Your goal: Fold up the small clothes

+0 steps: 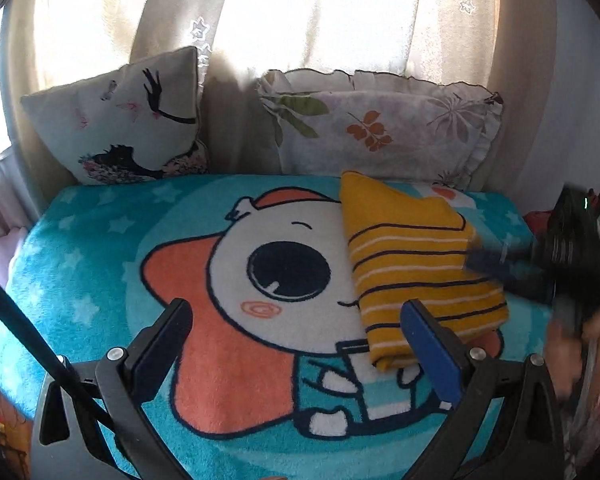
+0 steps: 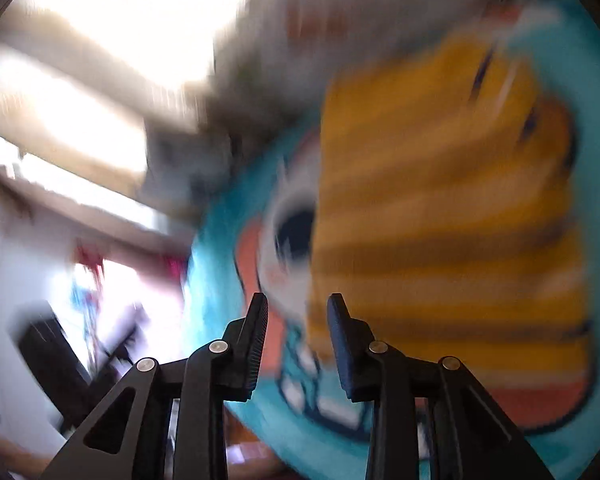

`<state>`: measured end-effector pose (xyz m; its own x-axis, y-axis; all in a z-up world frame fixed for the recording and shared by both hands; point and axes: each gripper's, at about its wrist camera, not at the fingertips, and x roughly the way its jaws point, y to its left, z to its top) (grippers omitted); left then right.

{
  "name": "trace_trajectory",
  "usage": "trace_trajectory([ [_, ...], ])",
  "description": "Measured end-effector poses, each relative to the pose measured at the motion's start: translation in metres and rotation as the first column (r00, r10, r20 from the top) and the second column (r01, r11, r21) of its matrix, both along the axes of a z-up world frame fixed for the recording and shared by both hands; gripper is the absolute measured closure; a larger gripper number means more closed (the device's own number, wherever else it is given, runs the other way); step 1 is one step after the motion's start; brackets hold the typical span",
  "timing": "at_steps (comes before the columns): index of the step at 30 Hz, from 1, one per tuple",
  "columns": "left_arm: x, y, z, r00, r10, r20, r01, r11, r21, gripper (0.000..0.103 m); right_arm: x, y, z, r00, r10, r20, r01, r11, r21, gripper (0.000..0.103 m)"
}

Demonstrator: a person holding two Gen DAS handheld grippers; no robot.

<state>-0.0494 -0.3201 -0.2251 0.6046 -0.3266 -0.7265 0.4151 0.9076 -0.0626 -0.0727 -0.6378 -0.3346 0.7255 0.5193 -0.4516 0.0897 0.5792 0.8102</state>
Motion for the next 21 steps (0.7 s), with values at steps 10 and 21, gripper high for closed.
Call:
trace_trajectory([
  [10, 0.012, 0.008, -0.012, 0.999, -0.032, -0.034, 0.034, 0.998, 0.049, 0.0, -0.028, -0.046, -0.019, 0.896, -0.404, -0.187, 0.3, 0.858, -0.417, 0.048],
  [21, 0.021, -0.011, -0.038, 0.991, -0.084, -0.101, 0.093, 0.992, 0.09, 0.0, -0.081, 0.044, -0.003, 0.92, -0.371, -0.126, 0.215, 0.747, -0.629, 0.042],
])
